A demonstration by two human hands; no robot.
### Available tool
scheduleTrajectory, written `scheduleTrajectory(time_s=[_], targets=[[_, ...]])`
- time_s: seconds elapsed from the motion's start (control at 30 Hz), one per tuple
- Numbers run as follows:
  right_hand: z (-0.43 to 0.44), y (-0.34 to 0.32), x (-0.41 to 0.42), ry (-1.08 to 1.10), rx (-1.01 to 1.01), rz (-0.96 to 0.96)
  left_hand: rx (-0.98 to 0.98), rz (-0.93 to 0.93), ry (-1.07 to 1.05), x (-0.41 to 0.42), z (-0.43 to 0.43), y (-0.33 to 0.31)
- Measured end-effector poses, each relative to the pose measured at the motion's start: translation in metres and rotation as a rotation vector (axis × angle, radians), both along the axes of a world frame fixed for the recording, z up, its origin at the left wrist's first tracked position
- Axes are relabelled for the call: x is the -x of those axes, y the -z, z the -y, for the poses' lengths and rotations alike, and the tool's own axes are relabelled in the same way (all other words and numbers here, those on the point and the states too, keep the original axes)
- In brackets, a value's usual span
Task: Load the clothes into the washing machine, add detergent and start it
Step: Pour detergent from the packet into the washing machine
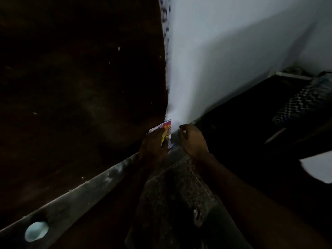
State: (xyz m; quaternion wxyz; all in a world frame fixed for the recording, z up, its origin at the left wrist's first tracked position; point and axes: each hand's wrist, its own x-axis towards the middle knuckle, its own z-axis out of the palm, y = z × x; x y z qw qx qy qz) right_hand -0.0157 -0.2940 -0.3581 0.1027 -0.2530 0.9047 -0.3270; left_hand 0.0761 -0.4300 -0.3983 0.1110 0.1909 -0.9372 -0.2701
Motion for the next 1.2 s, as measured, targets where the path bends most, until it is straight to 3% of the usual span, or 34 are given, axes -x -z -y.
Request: scheduleTrajectory(time_s=[0.2,0.4,0.53,0.63,0.8,0.9,1.0,1.1,1.2], targets=[[0.043,0.165,0.044,0.114,0.075,0.020,0.053,0.017,-0.027,0.032,0.029,0.156],[0.079,0.282,0.075,0.311,0.210,-0.028,0.118,-0.099,-0.153,0.048,0.042,0.266],[0.092,0.327,0.088,0.371,0.288,-0.013,0.094,-0.216,-0.259,0.049,0.041,0.312],[0.099,0.349,0.096,0.383,0.368,0.063,-0.028,-0.323,-0.344,0.057,0.041,0.331],[0.111,0.371,0.106,0.328,0.604,0.237,0.009,-0.331,-0.500,0.073,0.049,0.355],[0.116,0.376,0.113,0.360,0.688,0.350,-0.271,-0.237,-0.634,0.085,0.048,0.352],[0.120,0.379,0.121,0.381,0.707,0.433,-0.350,-0.457,-0.596,0.091,0.045,0.363],[0.122,0.376,0.119,0.404,0.752,0.502,-0.704,-0.355,-0.715,0.091,0.039,0.357],[0.121,0.373,0.115,0.444,0.778,0.545,-0.746,-0.387,-0.624,0.092,0.041,0.362]])
